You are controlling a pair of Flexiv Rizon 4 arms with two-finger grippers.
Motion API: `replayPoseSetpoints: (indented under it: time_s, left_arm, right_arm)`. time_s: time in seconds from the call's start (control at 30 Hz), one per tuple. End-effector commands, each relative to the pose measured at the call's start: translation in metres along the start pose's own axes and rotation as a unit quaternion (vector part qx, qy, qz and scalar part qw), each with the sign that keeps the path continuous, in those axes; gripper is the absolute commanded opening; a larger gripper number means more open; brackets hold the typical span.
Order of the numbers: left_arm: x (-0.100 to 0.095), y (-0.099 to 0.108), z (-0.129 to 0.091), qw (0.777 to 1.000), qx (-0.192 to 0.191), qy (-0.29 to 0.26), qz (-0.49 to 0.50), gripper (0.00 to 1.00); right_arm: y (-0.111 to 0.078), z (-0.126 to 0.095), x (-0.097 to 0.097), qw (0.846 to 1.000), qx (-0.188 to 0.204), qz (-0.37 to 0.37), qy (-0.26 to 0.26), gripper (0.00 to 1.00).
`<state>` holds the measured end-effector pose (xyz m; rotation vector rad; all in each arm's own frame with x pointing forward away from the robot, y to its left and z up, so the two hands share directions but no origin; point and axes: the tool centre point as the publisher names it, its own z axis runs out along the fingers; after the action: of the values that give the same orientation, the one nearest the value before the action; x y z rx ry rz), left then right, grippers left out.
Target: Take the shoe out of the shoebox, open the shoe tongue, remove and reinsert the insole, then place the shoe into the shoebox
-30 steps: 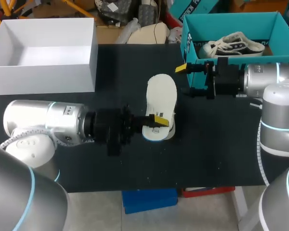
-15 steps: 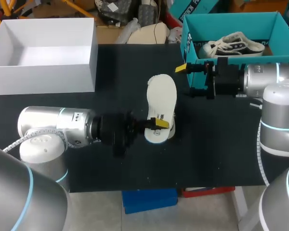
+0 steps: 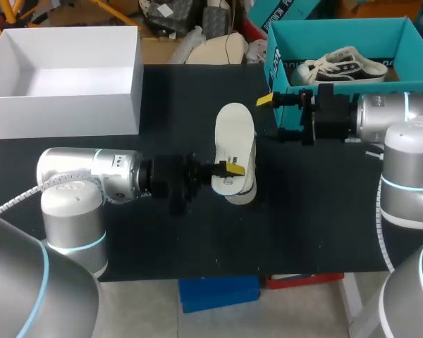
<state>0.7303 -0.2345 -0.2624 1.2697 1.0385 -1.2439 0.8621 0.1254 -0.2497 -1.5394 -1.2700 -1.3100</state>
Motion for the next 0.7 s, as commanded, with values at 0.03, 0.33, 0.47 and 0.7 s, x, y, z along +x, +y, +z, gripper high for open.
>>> replayPoseSetpoints:
  time_s: [0.03,0.33,0.47,0.7]
  left_arm:
    - [0.008,0.012,0.004,1.0,-0.001,-0.004,0.001,0.0]
    - [0.009,0.015,-0.002,1.0,-0.015,-0.005,-0.002,0.0]
    - [0.009,0.015,-0.002,1.0,-0.015,-0.005,-0.002,0.0]
    - [0.009,0.015,-0.002,1.0,-0.015,-0.005,-0.002,0.0]
  right_arm:
    - [-0.001,0.001,0.0,1.0,-0.002,0.0,-0.001,1.0]
    - [-0.001,0.001,0.0,1.0,-0.002,0.0,-0.001,1.0]
    - [-0.001,0.001,0.0,1.0,-0.002,0.0,-0.001,1.0]
    - [-0.002,0.015,-0.005,0.998,0.041,-0.035,0.027,1.0]
